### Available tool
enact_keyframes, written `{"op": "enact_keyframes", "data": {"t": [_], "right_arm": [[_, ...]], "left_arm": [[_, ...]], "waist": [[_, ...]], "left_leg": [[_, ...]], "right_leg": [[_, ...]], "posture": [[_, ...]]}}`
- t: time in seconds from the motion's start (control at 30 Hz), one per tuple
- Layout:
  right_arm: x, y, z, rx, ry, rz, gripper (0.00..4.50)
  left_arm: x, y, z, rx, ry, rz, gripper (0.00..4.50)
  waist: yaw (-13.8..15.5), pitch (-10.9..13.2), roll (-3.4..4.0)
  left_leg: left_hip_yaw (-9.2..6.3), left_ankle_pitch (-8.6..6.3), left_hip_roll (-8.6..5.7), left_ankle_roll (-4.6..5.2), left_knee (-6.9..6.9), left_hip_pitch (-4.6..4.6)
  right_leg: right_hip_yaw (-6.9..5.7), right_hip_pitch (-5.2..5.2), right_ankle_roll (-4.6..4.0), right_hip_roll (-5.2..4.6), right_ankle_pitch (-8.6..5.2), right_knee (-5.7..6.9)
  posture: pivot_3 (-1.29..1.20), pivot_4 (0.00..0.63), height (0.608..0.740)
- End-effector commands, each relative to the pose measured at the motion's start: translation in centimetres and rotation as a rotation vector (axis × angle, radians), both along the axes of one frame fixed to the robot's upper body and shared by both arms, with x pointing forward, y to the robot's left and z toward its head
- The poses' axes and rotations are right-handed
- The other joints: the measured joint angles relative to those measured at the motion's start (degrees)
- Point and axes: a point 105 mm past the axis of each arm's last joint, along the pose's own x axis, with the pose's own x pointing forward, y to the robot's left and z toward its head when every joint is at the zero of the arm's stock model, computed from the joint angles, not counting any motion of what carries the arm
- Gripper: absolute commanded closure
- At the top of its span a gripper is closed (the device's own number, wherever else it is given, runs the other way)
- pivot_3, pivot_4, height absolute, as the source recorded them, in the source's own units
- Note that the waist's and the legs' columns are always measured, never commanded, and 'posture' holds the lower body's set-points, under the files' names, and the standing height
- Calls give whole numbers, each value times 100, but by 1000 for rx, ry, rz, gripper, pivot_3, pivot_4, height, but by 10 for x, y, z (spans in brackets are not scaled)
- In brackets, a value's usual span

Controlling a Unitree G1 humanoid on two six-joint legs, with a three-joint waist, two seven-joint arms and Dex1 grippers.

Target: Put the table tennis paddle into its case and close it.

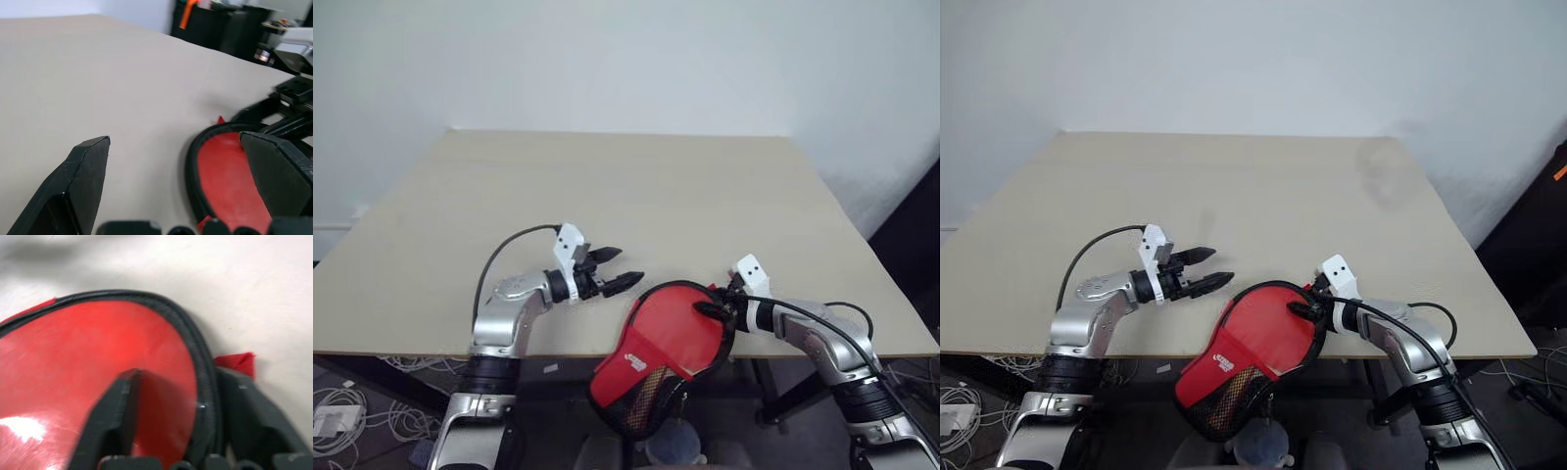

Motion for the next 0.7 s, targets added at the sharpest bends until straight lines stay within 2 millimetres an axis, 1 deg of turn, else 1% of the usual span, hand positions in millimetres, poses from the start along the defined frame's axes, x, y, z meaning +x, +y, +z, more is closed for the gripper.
{"op": "enact_keyframes", "data": {"t": [0.03,0.13,0.17,0.3,0.33,0.4,0.43,0.5,0.53,0.6,0.7], "right_arm": [[5,5,1,17,-9,-12,3410],[16,10,5,35,-23,-36,4423],[19,12,6,40,-28,-43,4482],[47,11,13,43,-86,-163,4482],[60,6,15,25,-111,-235,4482],[77,-1,17,-4,-147,-344,4482],[90,-13,20,0,-154,-450,4482],[105,-26,21,-4,-156,-591,4482],[111,-35,23,-18,-172,-655,4482],[119,-44,25,-37,-191,-736,4482],[124,-54,25,-60,-196,-821,4482]], "left_arm": [[2,6,12,-3,-47,32,0],[1,11,9,5,-46,54,0],[1,13,9,6,-45,61,0],[2,18,6,12,-44,92,0],[2,20,5,14,-43,101,0],[1,23,4,18,-42,115,0],[1,24,2,21,-40,128,0],[0,30,0,27,-36,147,0],[-1,32,-1,27,-35,162,0],[-3,38,-2,28,-32,190,0],[-5,47,-5,32,-24,225,0]], "waist": [[-1,0,0],[-64,1,0],[-111,1,1],[-277,2,1],[-311,2,1],[-312,4,4],[-307,6,6],[-296,15,20],[-277,19,27],[-249,22,26],[-250,24,29]], "left_leg": [[0,3,0,-4,0,6],[2,6,4,-11,-5,24],[3,7,5,-13,-10,34],[5,18,8,-28,-25,56],[4,25,9,-32,-32,59],[-5,37,9,-39,-39,64],[-14,43,12,-45,-40,66],[-17,49,16,-56,-41,67],[-16,50,16,-57,-41,65],[-11,53,13,-51,-46,61],[-9,54,11,-48,-50,55]], "right_leg": [[0,1,-5,0,-3,6],[1,6,-14,2,-4,15],[2,12,-15,2,-4,15],[11,22,-24,10,3,22],[13,21,-31,12,8,24],[33,12,-50,35,22,23],[38,10,-60,48,29,23],[44,7,-66,57,35,24],[48,5,-65,57,37,24],[57,0,-60,57,37,20],[66,-3,-57,58,48,18]], "posture": [[0,0,740],[0,0,740],[0,0,740],[0,0,740],[0,0,740],[0,0,740],[0,0,740],[0,0,740],[0,0,740],[0,0,740],[0,0,740]]}}
